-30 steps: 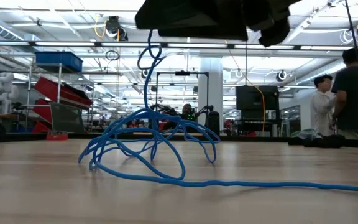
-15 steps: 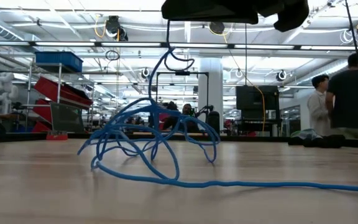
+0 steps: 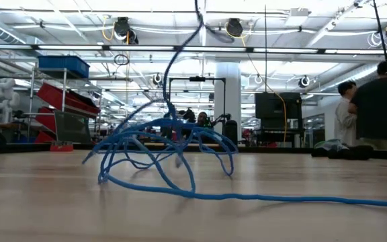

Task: Coil cords
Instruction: Coil the blue wire onto a spool

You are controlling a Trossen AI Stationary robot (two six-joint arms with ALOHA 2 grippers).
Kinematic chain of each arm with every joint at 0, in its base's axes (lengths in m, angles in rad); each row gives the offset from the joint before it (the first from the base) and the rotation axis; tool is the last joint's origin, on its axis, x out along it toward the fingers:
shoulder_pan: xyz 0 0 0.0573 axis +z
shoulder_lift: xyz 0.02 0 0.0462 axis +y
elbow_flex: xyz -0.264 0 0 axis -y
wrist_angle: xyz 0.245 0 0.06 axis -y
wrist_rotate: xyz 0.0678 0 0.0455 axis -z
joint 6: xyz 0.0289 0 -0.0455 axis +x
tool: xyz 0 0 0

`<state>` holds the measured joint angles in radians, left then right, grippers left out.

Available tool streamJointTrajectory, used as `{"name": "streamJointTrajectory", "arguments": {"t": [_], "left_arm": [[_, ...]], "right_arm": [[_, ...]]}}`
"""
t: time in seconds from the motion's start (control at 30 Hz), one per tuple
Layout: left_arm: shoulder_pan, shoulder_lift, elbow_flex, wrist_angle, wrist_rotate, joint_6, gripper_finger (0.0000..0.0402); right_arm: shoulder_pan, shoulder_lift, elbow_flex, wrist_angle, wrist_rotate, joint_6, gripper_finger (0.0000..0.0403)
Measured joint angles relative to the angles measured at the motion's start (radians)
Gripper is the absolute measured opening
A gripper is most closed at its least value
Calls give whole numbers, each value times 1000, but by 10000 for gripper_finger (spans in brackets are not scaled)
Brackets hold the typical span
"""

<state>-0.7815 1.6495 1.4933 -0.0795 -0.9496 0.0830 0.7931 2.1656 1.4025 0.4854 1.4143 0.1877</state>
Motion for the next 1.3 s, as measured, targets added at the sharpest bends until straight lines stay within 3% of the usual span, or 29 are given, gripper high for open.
{"name": "streamJointTrajectory", "arguments": {"t": [0.3,0.87,1.3], "left_arm": [[-3,-3,0,42,84,9,6],[-9,-16,0,9,84,11,6],[12,-17,0,-45,84,2,6]], "right_arm": [[37,-141,0,-94,-5,9,0],[156,-283,0,-177,53,-35,0],[200,-283,0,77,81,-223,0]]}}
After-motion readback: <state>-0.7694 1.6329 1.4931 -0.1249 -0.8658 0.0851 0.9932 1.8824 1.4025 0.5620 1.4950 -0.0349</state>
